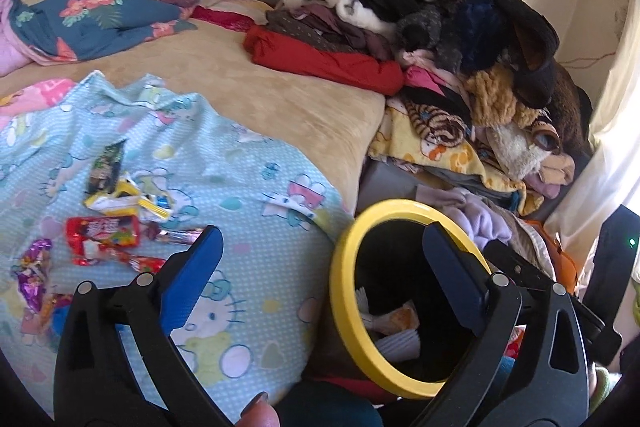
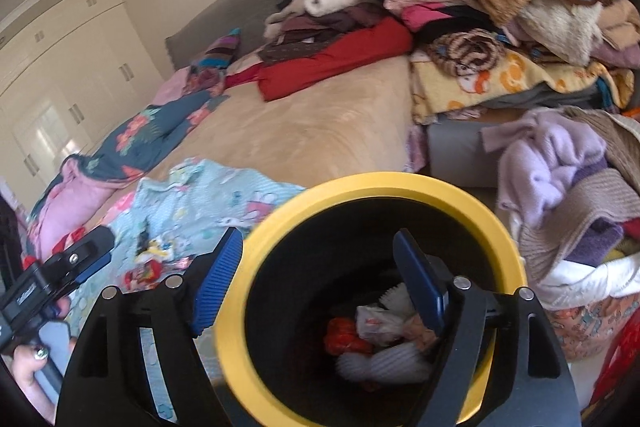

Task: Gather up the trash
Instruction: 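Withdraw both tools from the bin back toward the bedsheet, then reach both tools toward the candy wrappers and green snack packet, then grasp the brown chocolate bar with the right tool while the left tool grasps the green snack packet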

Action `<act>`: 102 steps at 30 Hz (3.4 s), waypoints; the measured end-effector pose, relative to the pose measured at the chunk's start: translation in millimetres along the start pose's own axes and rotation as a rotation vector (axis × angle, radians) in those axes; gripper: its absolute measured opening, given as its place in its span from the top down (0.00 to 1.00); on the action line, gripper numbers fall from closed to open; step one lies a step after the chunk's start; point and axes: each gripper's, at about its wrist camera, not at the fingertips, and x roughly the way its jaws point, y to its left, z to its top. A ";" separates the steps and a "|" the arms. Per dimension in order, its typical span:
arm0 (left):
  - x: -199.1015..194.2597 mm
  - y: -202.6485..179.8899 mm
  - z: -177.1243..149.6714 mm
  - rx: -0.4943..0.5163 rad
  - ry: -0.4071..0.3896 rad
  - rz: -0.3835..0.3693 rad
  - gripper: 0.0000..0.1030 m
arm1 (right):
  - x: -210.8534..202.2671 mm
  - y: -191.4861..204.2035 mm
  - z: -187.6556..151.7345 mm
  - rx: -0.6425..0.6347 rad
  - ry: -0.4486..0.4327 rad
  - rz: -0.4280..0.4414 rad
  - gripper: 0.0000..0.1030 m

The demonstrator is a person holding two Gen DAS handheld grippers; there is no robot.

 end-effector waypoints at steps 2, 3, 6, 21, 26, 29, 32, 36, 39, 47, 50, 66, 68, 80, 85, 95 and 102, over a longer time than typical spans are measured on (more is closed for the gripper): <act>-3.9 5.7 1.9 -0.004 -0.012 0.013 0.11 | 1.5 11.4 -0.1 -0.028 0.005 0.017 0.26; -6.0 9.3 3.1 -0.006 -0.019 0.020 0.11 | 1.9 15.0 -0.4 -0.035 0.007 0.022 0.25; -11.2 20.9 6.1 -0.023 -0.033 0.038 0.11 | 3.5 29.7 -1.9 -0.064 0.014 0.050 0.24; -33.6 68.9 14.4 -0.107 -0.092 0.102 0.11 | 18.6 96.8 -17.7 -0.209 0.080 0.166 0.21; -40.0 82.4 15.1 -0.132 -0.108 0.121 0.11 | 19.9 112.6 -22.9 -0.241 0.093 0.190 0.21; -43.7 89.7 15.2 -0.144 -0.114 0.133 0.11 | 21.5 119.3 -25.2 -0.256 0.102 0.199 0.21; -47.3 96.3 14.5 -0.155 -0.122 0.145 0.11 | 22.9 127.4 -27.2 -0.273 0.105 0.207 0.21; -51.5 106.0 14.9 -0.175 -0.128 0.157 0.11 | 23.9 135.5 -29.0 -0.296 0.111 0.215 0.21; -54.1 114.0 14.8 -0.191 -0.134 0.166 0.11 | 25.1 142.5 -30.3 -0.322 0.115 0.214 0.21; -58.8 136.8 16.8 -0.227 -0.144 0.192 0.11 | 34.2 160.5 -33.4 -0.392 0.129 0.218 0.21; -61.7 146.6 17.3 -0.244 -0.149 0.202 0.11 | 40.8 167.4 -33.1 -0.409 0.140 0.221 0.21; -56.7 192.8 20.6 -0.292 -0.109 0.255 0.11 | 97.7 196.9 -31.0 -0.463 0.213 0.229 0.21; -52.0 195.5 22.2 -0.287 -0.097 0.253 0.11 | 104.7 199.0 -30.9 -0.457 0.222 0.226 0.21; -9.6 207.7 34.7 -0.279 -0.016 0.227 0.11 | 162.3 219.7 -41.5 -0.523 0.305 0.193 0.26; 14.4 215.2 41.8 -0.284 0.045 0.203 0.11 | 184.7 222.6 -43.7 -0.521 0.335 0.182 0.28; 59.7 227.6 43.1 -0.319 0.179 0.162 0.21 | 227.2 225.4 -49.3 -0.547 0.429 0.177 0.33; 85.0 234.4 39.1 -0.330 0.237 0.158 0.32 | 238.4 212.4 -59.7 -0.502 0.480 0.159 0.65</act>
